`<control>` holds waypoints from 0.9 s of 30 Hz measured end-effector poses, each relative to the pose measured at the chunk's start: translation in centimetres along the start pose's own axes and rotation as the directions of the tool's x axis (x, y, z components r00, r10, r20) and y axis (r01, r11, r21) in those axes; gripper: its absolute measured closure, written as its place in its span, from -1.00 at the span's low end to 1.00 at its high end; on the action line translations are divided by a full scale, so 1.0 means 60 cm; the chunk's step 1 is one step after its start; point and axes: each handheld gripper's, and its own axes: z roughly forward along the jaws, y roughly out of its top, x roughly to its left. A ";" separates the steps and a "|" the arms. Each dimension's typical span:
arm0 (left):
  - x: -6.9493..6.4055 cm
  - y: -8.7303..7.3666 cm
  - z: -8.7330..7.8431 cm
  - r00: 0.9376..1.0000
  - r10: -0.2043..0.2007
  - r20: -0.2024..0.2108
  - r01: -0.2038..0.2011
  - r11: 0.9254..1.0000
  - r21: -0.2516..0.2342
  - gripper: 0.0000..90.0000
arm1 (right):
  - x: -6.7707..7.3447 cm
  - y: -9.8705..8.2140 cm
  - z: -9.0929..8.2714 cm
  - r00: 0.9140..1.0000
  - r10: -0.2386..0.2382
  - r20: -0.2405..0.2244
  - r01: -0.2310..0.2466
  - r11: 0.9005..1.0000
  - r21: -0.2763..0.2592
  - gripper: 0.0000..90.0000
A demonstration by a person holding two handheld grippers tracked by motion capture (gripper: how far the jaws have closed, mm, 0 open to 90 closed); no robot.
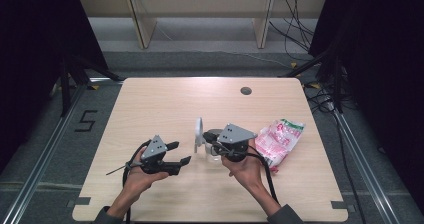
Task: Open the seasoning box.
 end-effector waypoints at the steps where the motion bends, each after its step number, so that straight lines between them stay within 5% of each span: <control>1: 0.000 0.000 0.000 1.000 0.000 0.000 0.000 1.000 0.000 -0.33 | 0.000 0.000 0.000 1.000 0.000 0.000 0.000 1.000 0.000 0.97; 9: -0.002 -0.001 -0.003 1.000 0.004 -0.003 -0.004 1.000 -0.002 -0.34 | -0.016 -0.008 -0.016 1.000 0.012 0.021 -0.012 1.000 0.008 0.85; 15: -0.001 -0.007 -0.004 1.000 -0.015 -0.006 0.015 1.000 0.009 -0.35 | -0.048 -0.046 -0.066 0.994 0.053 0.096 -0.056 0.998 0.026 0.65; 16: 0.000 -0.007 -0.004 1.000 -0.008 -0.006 0.008 1.000 0.011 -0.35 | -0.053 -0.053 -0.079 0.989 0.090 0.116 -0.094 0.995 0.028 0.60; 19: -0.002 -0.009 -0.004 1.000 -0.017 -0.007 0.017 1.000 0.011 -0.36 | -0.076 -0.071 -0.108 0.979 0.097 0.181 -0.103 0.994 0.025 0.45; 21: 0.002 -0.009 -0.006 1.000 -0.003 -0.007 0.003 1.000 0.010 -0.37 | -0.087 -0.088 -0.130 0.964 0.156 0.216 -0.166 0.985 0.033 0.28; 22: 0.002 -0.009 -0.006 1.000 -0.003 -0.007 0.003 1.000 0.010 -0.36 | -0.087 -0.088 -0.130 0.964 0.156 0.216 -0.166 0.985 0.033 0.28; 23: 0.002 -0.009 -0.006 1.000 -0.004 -0.002 0.004 1.000 0.007 -0.37 | -0.091 -0.099 -0.142 0.954 0.175 0.244 -0.190 0.981 0.038 0.19; 24: 0.002 -0.009 -0.007 1.000 -0.006 -0.003 0.006 1.000 0.006 -0.37 | -0.091 -0.099 -0.142 0.954 0.175 0.244 -0.190 0.981 0.038 0.19; 27: 0.002 -0.009 -0.006 1.000 -0.008 -0.003 0.008 1.000 0.005 -0.37 | -0.100 -0.120 -0.158 0.935 0.204 0.288 -0.223 0.974 0.035 0.04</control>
